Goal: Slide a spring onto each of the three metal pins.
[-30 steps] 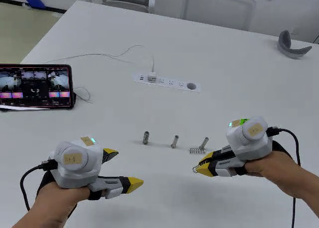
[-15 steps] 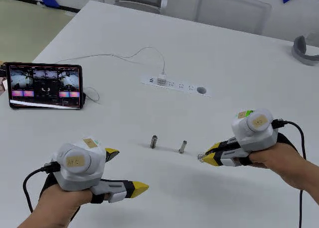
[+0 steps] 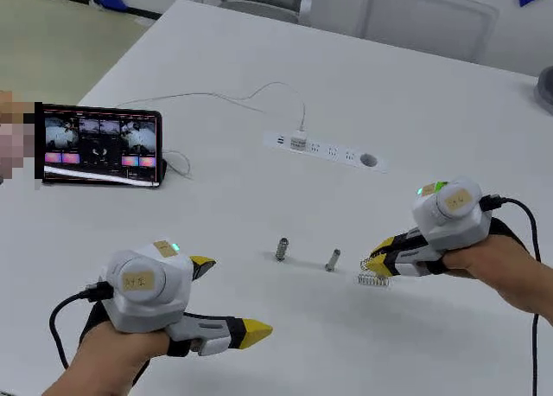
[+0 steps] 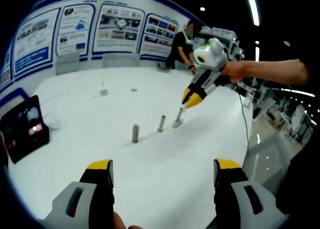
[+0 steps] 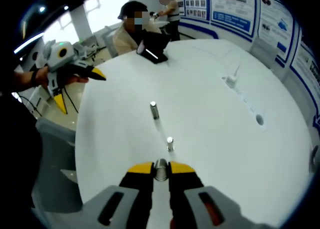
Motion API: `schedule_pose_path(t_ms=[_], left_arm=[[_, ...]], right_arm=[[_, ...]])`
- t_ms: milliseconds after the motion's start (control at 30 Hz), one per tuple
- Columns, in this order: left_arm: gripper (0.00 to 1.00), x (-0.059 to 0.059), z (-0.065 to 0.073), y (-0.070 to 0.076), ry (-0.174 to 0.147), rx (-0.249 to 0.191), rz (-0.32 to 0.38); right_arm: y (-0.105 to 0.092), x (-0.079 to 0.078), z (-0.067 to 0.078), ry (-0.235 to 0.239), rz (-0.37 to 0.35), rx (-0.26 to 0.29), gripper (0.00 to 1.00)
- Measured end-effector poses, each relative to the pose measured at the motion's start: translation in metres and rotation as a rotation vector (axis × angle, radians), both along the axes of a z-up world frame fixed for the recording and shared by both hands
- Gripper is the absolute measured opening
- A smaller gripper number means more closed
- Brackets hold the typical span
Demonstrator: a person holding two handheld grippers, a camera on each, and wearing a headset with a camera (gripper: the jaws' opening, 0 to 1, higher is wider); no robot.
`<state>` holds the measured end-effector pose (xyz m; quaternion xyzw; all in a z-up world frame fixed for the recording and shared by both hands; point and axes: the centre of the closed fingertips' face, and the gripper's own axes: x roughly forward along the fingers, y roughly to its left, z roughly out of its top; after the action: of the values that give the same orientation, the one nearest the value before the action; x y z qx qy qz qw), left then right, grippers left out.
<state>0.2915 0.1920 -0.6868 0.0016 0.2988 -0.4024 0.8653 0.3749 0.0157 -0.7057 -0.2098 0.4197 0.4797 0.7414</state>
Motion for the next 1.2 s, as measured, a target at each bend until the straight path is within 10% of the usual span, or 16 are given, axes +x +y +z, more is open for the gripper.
schedule_pose_path(t_ms=[500,1200], left_arm=[[0.84,0.001,-0.002,0.006,0.016,-0.007,0.029],[0.84,0.001,-0.002,0.017,0.023,-0.005,0.054]], right_arm=[[0.015,0.026,-0.011,-0.002,0.053,-0.018,0.13],[0.039,0.022,-0.021,0.006,0.107,-0.037,0.13]])
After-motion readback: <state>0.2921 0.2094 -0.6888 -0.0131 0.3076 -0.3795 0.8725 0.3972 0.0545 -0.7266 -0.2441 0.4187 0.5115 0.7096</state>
